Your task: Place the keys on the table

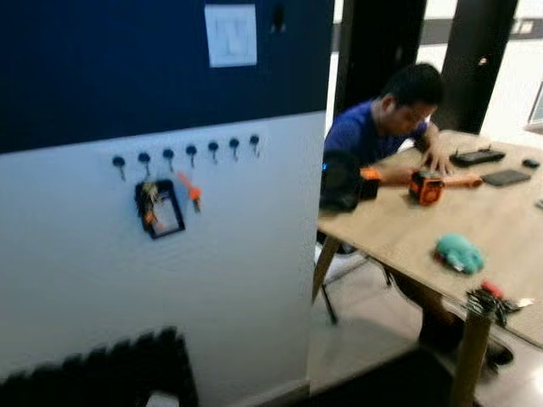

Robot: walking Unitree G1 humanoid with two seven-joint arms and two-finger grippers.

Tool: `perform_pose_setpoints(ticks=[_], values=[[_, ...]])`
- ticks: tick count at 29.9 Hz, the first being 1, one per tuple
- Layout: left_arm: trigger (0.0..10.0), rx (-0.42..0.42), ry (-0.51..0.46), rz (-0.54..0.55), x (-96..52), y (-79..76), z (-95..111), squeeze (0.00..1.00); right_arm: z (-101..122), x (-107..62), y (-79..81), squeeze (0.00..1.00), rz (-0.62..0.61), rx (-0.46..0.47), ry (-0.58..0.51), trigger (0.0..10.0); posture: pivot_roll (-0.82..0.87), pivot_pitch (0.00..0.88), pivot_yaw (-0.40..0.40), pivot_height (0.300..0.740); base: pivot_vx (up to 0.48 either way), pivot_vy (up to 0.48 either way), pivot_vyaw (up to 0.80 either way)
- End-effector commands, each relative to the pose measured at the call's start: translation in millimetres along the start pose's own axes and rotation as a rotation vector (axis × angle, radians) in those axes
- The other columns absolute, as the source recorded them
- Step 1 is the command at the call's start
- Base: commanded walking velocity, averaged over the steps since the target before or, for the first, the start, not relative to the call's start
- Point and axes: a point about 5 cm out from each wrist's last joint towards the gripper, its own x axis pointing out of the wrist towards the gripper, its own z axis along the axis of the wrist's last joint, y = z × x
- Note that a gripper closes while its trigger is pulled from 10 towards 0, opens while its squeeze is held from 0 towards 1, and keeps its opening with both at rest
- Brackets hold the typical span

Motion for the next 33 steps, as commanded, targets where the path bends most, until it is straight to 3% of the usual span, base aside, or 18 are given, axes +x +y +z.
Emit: perform_pose_setpoints(ticks=[1, 33], values=[[10.0, 0.009, 0.029, 0.019, -3.3, 4.6, -7.2, 0.00, 1.4, 2.3, 6.7, 0.00, 0.013, 0.004, -0.004, 10.0, 0.07, 0.004, 0.037, 0.740, 0.000, 0.000, 0.80], [10.0, 0.032, 0.059, 0.049, -3.0, 7.4, -9.1, 0.00, 11.0, 6.0, 10.7, 0.00, 0.015, 0.008, -0.037, 10.0, 0.07, 0.011, 0.034, 0.740, 0.000, 0.000, 0.80]])
